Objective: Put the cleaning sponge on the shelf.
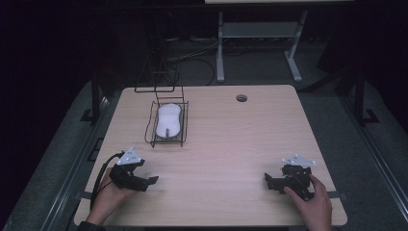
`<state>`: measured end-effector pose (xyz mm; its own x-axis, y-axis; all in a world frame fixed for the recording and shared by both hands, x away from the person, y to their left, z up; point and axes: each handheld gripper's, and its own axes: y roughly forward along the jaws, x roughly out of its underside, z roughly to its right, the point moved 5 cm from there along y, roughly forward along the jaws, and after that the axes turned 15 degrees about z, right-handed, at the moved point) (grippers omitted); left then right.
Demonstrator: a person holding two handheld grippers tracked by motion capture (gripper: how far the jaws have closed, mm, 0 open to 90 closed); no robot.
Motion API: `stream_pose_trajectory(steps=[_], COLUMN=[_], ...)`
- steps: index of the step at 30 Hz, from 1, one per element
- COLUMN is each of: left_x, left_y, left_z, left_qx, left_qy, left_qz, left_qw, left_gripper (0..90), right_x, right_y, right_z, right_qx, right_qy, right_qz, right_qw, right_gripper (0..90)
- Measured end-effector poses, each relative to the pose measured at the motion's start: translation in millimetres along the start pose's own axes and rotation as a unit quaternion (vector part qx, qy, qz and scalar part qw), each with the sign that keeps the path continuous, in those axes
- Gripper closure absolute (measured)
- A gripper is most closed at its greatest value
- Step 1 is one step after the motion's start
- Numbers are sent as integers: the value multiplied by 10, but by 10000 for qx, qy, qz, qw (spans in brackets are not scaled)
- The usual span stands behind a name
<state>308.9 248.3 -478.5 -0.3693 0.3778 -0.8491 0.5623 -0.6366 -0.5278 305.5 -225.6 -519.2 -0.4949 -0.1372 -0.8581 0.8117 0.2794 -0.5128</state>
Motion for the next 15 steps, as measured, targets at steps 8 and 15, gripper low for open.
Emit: stream_pose_trajectory(steps=[8, 15], left_x=[102, 185], left_y=[68, 129], left_z=[46, 54], left_qx=[86, 155], left_qy=[154, 226], left_qz=[-169, -265], left_qw=[9997, 9993], left_gripper=[128, 128], right_x=[0, 0], right_y=[0, 0], right_z=[0, 0], right_qx=[2, 0], right_qy=[-1, -1], right_qz=[1, 2], right_qw=[10000, 10000], right_gripper=[0, 0])
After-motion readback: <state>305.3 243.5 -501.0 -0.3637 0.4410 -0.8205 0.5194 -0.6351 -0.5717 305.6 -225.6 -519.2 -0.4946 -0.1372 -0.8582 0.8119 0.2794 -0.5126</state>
